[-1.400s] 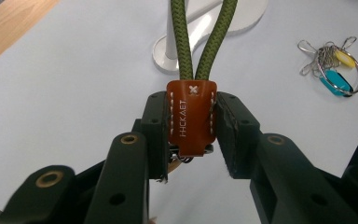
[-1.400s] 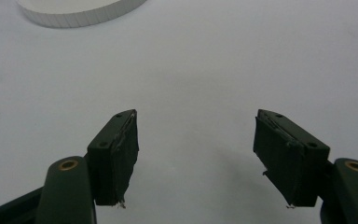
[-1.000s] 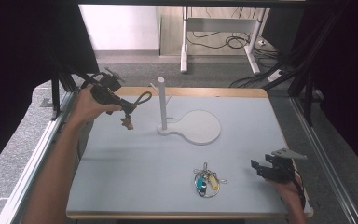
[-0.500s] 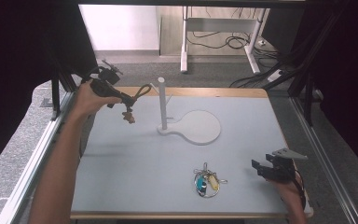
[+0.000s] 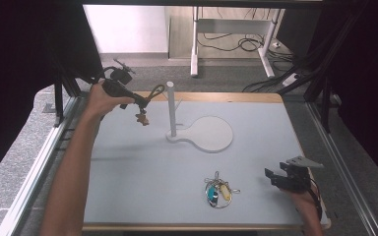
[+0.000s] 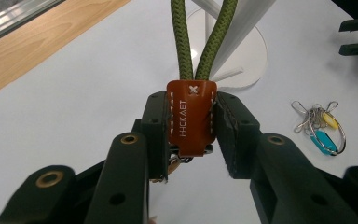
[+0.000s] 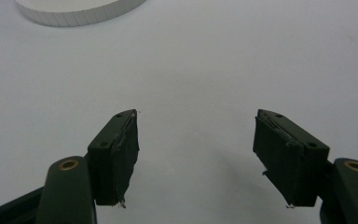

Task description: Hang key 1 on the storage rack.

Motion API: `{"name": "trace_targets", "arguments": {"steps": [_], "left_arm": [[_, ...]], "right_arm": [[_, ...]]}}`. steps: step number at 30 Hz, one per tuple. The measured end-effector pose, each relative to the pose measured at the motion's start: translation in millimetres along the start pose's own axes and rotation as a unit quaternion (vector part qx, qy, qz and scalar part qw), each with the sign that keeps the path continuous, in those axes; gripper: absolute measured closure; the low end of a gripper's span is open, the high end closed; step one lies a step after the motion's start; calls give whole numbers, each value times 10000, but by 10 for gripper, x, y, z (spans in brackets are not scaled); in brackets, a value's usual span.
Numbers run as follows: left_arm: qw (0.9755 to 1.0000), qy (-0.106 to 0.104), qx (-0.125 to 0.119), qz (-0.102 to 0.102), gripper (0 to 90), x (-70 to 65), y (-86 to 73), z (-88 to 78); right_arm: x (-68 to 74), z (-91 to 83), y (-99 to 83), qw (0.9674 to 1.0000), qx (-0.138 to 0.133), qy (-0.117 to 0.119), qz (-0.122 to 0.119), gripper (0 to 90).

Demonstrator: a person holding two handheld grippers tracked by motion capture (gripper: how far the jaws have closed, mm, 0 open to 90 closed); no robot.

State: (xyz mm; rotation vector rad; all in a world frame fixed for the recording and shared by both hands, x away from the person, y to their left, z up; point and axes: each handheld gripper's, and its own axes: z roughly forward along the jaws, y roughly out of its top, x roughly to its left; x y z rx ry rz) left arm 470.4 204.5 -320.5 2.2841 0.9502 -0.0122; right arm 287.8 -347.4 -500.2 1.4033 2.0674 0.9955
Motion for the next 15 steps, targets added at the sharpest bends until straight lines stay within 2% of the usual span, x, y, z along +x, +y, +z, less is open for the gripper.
{"name": "trace_targets", "arguments": {"steps": [7, 8, 15], "left_arm": [[9998, -48, 53, -161, 663, 89, -16, 62], [9997, -132, 7, -206, 663, 111, -29, 86], [9995, -222, 64, -196, 663, 99, -45, 161]], "right_arm": [[12, 13, 1, 10000, 20, 6, -33, 316], [11, 14, -1, 10000, 29, 1, -24, 316], [7, 15, -4, 10000, 32, -7, -17, 316]]}}
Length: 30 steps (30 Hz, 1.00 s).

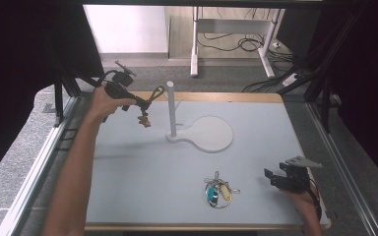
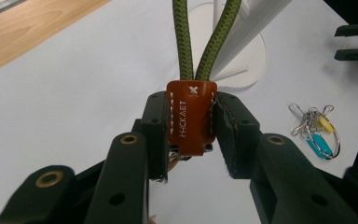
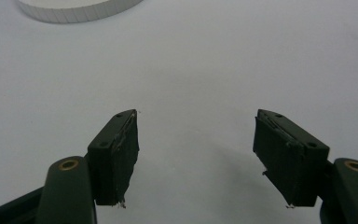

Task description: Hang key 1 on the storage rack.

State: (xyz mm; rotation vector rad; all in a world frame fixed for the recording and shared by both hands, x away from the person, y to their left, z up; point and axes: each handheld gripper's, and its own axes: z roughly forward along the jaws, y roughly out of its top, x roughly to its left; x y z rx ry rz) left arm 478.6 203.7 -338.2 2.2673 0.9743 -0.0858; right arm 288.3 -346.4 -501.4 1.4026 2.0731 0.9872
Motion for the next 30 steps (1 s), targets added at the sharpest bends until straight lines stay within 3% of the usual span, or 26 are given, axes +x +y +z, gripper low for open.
{"name": "trace_targets", "arguments": {"steps": [10, 16, 23, 30], "left_arm": [[9994, 5, 279, 221, 660, -107, 23, 218], [9991, 49, 318, 272, 656, -139, 13, 319], [9990, 113, 299, 322, 645, -162, -4, 351], [9985, 300, 12, 452, 566, -283, -155, 276]], "right_arm": [[11, 8, 0, 10000, 16, 7, -8, 316], [9, 15, 0, 10000, 26, 2, -16, 315], [23, -6, 15, 9999, -55, 132, 9, 314], [24, -49, 31, 9996, -220, 203, -1, 307]]}}
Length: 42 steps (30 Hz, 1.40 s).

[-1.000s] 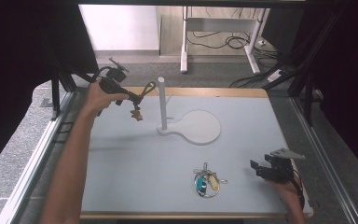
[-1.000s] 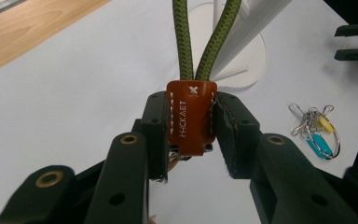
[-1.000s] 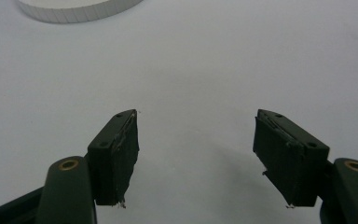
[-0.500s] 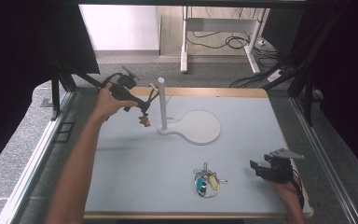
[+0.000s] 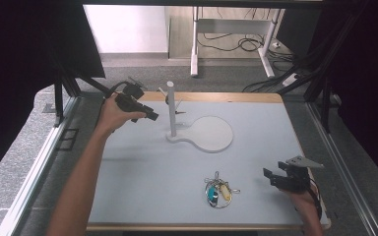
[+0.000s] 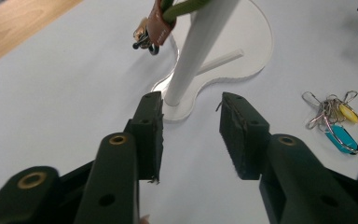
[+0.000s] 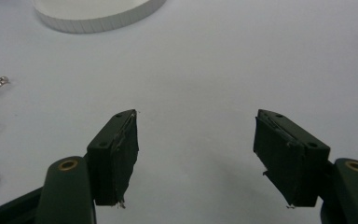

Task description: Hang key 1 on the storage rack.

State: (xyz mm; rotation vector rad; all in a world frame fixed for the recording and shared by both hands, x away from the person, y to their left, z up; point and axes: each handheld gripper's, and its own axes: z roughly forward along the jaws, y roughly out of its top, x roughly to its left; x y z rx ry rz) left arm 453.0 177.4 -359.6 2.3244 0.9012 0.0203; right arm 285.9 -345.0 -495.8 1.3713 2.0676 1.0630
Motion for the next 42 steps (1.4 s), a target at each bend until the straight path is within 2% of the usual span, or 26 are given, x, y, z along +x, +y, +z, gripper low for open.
{"name": "trace_targets", "arguments": {"steps": [1, 6, 7, 8, 10, 14, 15, 18, 20, 23, 24, 27, 29, 30, 31, 35, 37, 40, 42], "left_arm": [[10000, 2, -89, -9, 549, -38, -70, -9], [9998, 17, -175, 68, 485, -110, -203, -37], [9996, -11, -273, 74, 475, -144, -268, -59], [9996, -11, -273, 74, 463, -144, -268, -59], [9993, -109, -337, 136, 433, -188, -375, -86], [9989, -82, -414, 198, 420, -250, -489, -103], [9986, -104, -461, 220, 417, -291, -570, -113], [9986, -54, -482, 232, 414, -332, -650, -108], [9990, 22, -368, 266, 404, -382, -769, -80], [9989, 42, -389, 246, 402, -444, -903, -51], [9989, 42, -389, 246, 401, -444, -903, -51], [9988, 161, -411, 213, 401, -507, -1108, 9], [9983, 327, -431, 225, 402, -536, -1203, 40], [9983, 327, -431, 225, 404, -536, -1203, 40], [9981, 315, -475, 220, 403, -565, -1277, 61], [9979, 275, -534, 247, 402, -637, -1406, 74], [9984, 170, -495, 206, 401, -687, -1478, 92], [9982, 220, -483, 268, 403, -744, -1547, 116], [9984, 130, -458, 307, 403, -797, -1639, 148]], "right_arm": [[-1, -9, 5, 10000, -23, 2, 32, 307], [4, -20, 8, 10000, -42, 4, 74, 310], [10, -27, 13, 10000, -49, 25, 65, 313], [10, -27, 13, 10000, -49, 25, 65, 313], [23, -32, 20, 10000, -70, 52, -2, 317], [31, -29, 23, 10000, -67, 46, -31, 318], [33, -32, 25, 10000, -74, 63, -16, 319], [36, -34, 27, 9999, -81, 91, -36, 321], [45, -36, 29, 9999, -71, 106, -56, 322], [58, -43, 34, 9998, -83, 140, -91, 324], [64, -46, 38, 9998, -80, 152, -84, 324], [82, -49, 48, 9997, -88, 188, -121, 324], [94, -49, 54, 9996, -80, 215, -137, 324], [94, -49, 54, 9996, -80, 215, -137, 324], [108, -44, 55, 9993, -67, 290, -217, 327], [148, -15, 45, 9987, 20, 356, -352, 329], [172, 4, 39, 9984, 79, 372, -420, 329], [207, 29, 46, 9977, 131, 444, -500, 333], [233, 40, 63, 9974, 145, 446, -542, 334]]}}
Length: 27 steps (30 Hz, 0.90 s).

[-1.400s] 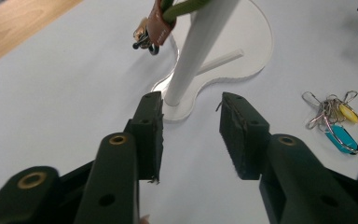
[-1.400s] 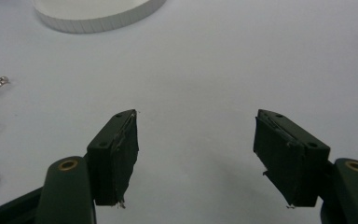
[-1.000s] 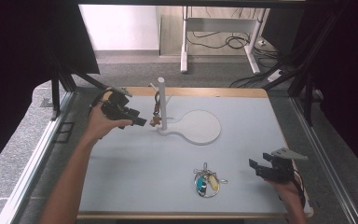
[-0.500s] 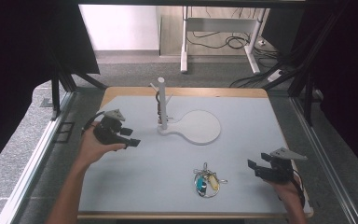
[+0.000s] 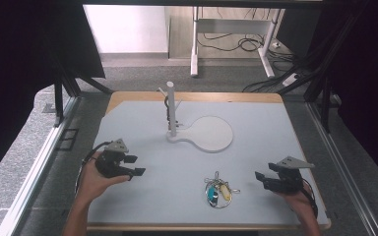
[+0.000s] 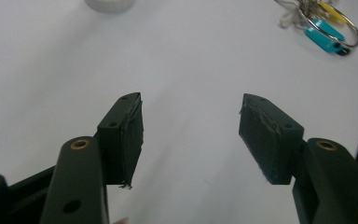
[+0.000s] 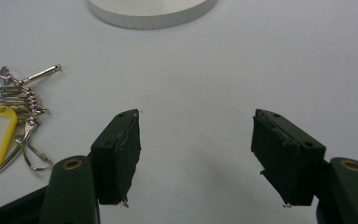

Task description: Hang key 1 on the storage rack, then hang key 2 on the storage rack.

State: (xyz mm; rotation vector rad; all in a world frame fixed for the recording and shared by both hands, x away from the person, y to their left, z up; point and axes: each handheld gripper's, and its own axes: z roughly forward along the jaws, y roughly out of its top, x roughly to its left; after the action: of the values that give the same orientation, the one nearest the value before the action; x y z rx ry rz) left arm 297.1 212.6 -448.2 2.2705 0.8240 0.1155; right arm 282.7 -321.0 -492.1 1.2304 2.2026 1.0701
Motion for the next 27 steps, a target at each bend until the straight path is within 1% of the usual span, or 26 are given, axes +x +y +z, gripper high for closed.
{"name": "trace_targets", "arguments": {"steps": [1, 2, 3, 4, 5, 6, 7, 9, 10, 11, 12, 13, 14, 16, 17, 18, 19, 20, 21, 22, 23, 24, 25, 26, 27], "left_arm": [[10000, -11, 5, -13, 404, -13, -31, 12], [10000, -14, 96, 11, 406, -19, -49, 34], [10000, -14, 96, 11, 403, -19, -49, 34], [9998, 51, 191, 60, 403, -38, -55, 59], [9997, 87, 224, 87, 401, -46, -57, 60], [9997, 87, 224, 87, 402, -46, -57, 60], [9998, 5, 181, 98, 401, -45, -59, 56], [9996, 46, 232, 144, 399, -49, -67, 55], [9997, 29, 206, 136, 399, -54, -74, 61], [9997, 29, 206, 136, 396, -54, -74, 61], [9997, 7, 221, 145, 396, -63, -77, 64], [9995, -102, 226, 197, 394, -77, -85, 69], [9995, -124, 219, 181, 394, -89, -89, 70], [9995, -118, 220, 187, 394, -95, -95, 71], [9995, -73, 248, 179, 394, -109, -109, 68], [9995, -55, 253, 154, 395, -124, -117, 67], [9995, -63, 255, 179, 395, -134, -126, 67], [9995, -63, 255, 179, 395, -134, -126, 67], [9994, -164, 235, 195, 395, -150, -141, 55], [9994, -164, 235, 195, 395, -150, -141, 55], [9994, -239, 191, 156, 395, -136, -156, 32], [9995, -289, 148, 61, 395, -106, -171, 27], [9994, -306, 130, -10, 395, -79, -190, 26], [9994, -295, 142, -74, 396, -60, -210, 32], [9996, -203, 206, -30, 396, -55, -221, 31]], "right_arm": [[15, 6, 12, 10000, 2, -3, -31, 334], [34, 10, 25, 10000, -6, 7, -50, 338], [34, 10, 25, 10000, -6, 7, -50, 338], [51, 14, 36, 10000, -38, 3, -68, 353], [68, 23, 52, 9999, -111, 31, 34, 375], [75, 37, 65, 9999, -85, 53, 70, 379], [90, 48, 85, 10000, -21, 50, 40, 381], [135, 42, 149, 9998, 114, 81, -116, 385], [158, 27, 190, 9997, 143, 114, -171, 395], [181, 9, 233, 9995, 174, 148, -213, 404], [181, 9, 233, 9995, 174, 148, -213, 404], [227, -15, 313, 9989, 275, 174, -350, 408], [247, -24, 345, 9985, 325, 180, -403, 412], [266, -31, 371, 9983, 358, 215, -417, 418], [289, -38, 409, 9977, 414, 278, -463, 431], [300, -38, 425, 9975, 447, 299, -458, 437], [307, -39, 442, 9972, 479, 352, -462, 443], [307, -39, 442, 9972, 479, 352, -462, 443], [334, -45, 476, 9961, 535, 543, -442, 455], [351, -44, 492, 9953, 573, 649, -431, 456], [366, -37, 504, 9945, 605, 725, -453, 460], [390, -26, 512, 9936, 661, 783, -473, 462], [412, -10, 516, 9925, 715, 825, -543, 464], [433, 8, 517, 9914, 771, 867, -600, 470], [458, 28, 517, 9904, 830, 902, -641, 477]]}}
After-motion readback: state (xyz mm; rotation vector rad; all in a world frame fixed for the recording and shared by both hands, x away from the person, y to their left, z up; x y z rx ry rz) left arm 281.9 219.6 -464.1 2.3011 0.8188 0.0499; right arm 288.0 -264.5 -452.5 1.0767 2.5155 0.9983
